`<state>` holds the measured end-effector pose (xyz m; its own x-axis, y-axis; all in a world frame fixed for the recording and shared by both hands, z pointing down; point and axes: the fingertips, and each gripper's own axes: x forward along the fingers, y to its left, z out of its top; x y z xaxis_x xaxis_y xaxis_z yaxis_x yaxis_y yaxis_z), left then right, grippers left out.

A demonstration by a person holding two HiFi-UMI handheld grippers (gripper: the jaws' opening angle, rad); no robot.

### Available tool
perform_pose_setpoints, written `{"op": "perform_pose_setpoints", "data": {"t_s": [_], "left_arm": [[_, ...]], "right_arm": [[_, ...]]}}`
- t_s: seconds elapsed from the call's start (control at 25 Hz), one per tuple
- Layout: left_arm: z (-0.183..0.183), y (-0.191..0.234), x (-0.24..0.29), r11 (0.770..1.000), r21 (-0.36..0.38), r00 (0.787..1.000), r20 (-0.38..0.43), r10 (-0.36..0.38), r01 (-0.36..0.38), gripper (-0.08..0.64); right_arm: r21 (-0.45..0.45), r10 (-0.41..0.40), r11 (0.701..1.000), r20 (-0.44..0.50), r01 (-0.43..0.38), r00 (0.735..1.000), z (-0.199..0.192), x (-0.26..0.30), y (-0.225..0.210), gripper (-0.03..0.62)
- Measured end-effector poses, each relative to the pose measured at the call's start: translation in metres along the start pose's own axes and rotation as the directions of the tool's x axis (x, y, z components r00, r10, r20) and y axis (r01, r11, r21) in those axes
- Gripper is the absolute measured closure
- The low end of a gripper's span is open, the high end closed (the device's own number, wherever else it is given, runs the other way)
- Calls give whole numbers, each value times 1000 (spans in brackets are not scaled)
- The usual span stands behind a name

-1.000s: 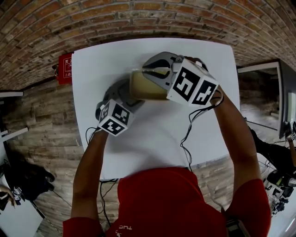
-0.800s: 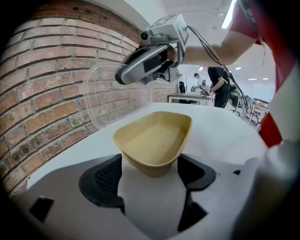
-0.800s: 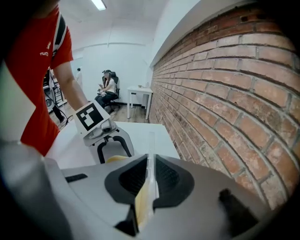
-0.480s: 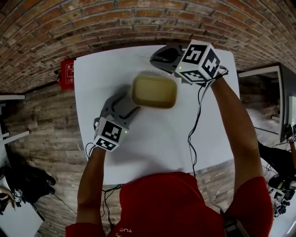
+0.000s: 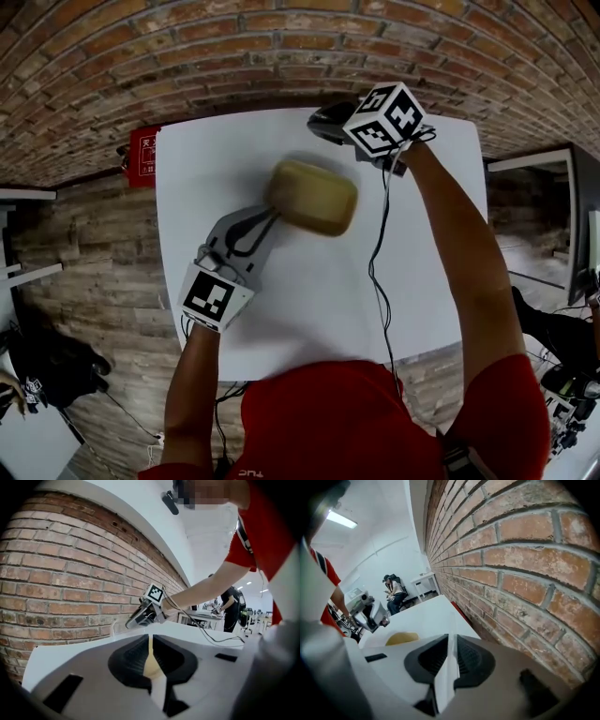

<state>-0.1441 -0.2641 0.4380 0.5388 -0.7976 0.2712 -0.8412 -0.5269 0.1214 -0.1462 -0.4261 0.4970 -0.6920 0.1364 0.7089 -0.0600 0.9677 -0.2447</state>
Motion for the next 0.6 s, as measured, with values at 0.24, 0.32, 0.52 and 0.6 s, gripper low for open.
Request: {"op": "perform_pose_setpoints", "data": {"t_s": [0.24, 0.32, 0.52, 0.6], "left_arm": [[13, -9, 4, 999, -45, 998, 59, 16, -13, 535], [15, -10, 5, 998, -59, 998, 61, 19, -15, 535], [17, -14, 7, 998, -61, 998, 52, 28, -25, 535], [18, -14, 7, 997, -64, 998, 50, 40, -36, 535]], "right_arm": [[-50, -86, 995, -4, 86, 996, -9, 15, -21, 529], [-78, -123, 990, -22, 121, 992, -16, 18, -29, 474], [-156, -206, 968, -61, 194, 977, -29, 11, -32, 426], [-173, -237, 958, -17, 231, 971, -27, 1, -31, 426]]}}
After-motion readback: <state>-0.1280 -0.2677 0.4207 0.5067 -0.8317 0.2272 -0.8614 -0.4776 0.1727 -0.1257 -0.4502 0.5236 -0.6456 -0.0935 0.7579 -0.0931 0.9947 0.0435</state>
